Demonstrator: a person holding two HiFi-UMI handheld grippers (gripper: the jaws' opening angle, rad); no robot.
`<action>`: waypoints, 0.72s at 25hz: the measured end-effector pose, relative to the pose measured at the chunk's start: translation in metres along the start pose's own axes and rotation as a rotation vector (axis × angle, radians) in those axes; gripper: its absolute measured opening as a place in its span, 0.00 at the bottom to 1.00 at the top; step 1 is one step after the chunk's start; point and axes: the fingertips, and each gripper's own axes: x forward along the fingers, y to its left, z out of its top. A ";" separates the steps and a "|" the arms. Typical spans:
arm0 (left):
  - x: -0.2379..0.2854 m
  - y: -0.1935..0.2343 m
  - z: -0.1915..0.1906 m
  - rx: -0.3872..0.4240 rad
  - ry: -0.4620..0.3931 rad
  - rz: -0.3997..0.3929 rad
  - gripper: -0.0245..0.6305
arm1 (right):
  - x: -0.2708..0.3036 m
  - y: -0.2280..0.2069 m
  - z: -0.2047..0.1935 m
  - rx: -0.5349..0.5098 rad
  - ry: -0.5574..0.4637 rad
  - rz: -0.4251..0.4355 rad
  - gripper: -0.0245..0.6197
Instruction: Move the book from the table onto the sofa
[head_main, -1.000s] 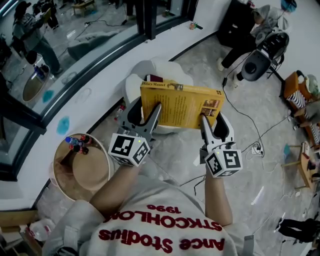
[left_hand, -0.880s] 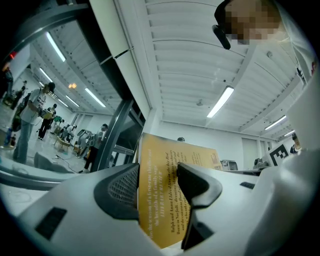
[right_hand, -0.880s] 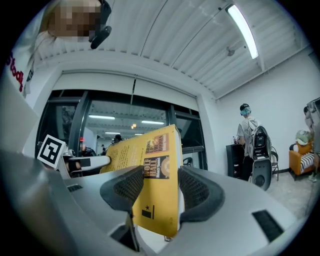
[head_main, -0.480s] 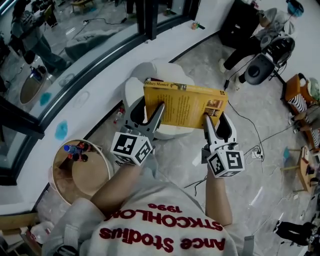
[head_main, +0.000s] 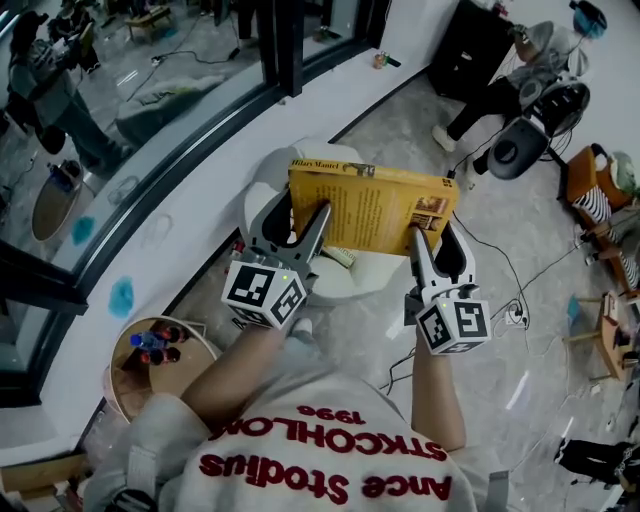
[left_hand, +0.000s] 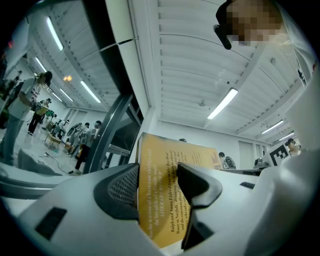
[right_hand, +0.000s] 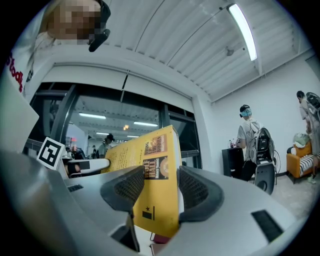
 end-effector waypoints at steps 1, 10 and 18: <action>0.010 0.008 0.003 -0.001 0.003 -0.007 0.40 | 0.012 -0.002 0.002 0.001 0.001 -0.006 0.41; 0.075 0.075 0.024 -0.012 0.018 -0.036 0.40 | 0.101 -0.005 0.014 0.005 0.011 -0.037 0.41; 0.099 0.096 0.025 -0.022 0.033 -0.062 0.40 | 0.127 -0.008 0.012 0.003 0.027 -0.063 0.40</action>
